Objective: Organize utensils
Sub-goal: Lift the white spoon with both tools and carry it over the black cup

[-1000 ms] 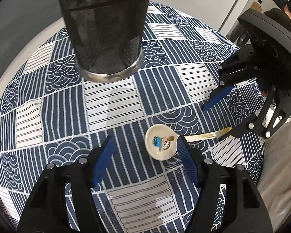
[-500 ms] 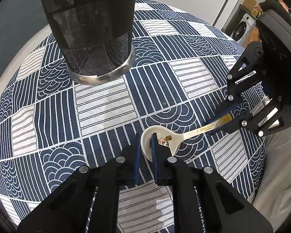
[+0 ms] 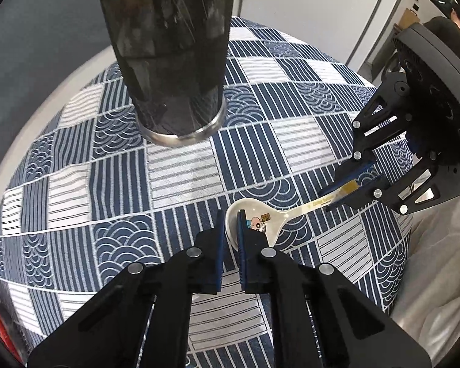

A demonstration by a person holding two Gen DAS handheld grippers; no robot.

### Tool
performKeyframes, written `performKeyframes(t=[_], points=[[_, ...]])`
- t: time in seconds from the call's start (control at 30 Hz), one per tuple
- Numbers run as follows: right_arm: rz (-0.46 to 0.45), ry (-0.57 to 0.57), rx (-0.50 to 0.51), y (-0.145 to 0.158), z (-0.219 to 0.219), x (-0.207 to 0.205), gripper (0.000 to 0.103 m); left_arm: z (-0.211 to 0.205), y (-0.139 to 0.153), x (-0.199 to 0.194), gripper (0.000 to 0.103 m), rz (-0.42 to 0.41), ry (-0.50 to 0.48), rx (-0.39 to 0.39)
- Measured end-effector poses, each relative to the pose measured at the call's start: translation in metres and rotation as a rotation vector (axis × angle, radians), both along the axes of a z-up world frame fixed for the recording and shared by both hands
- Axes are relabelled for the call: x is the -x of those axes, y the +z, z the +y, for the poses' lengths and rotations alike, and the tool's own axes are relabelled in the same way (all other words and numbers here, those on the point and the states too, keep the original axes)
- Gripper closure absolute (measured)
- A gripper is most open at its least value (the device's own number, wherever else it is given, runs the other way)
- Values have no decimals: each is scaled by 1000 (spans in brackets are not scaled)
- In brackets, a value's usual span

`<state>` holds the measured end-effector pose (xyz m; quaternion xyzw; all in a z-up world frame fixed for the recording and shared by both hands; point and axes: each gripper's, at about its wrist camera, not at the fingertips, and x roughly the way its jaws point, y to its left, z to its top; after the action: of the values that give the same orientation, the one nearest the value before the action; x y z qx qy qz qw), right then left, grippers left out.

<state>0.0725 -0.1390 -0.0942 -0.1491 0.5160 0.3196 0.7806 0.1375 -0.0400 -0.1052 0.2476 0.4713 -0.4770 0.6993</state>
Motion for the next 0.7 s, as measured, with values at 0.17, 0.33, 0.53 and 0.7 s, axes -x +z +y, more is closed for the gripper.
performKeyframes(t=[0.17, 0.33, 0.53, 0.7], points=[[-44, 27, -13, 21, -6, -9, 93, 2, 23, 0, 95, -43, 36, -8], [-90, 46, -32, 39, -8, -17, 93, 4, 52, 1, 95, -122, 63, -18], [-151, 69, -54, 59, -10, -27, 93, 3, 80, -3, 95, -186, 89, -50], [-194, 93, -72, 77, -16, -34, 93, -1, 101, -8, 95, -217, 102, -71]])
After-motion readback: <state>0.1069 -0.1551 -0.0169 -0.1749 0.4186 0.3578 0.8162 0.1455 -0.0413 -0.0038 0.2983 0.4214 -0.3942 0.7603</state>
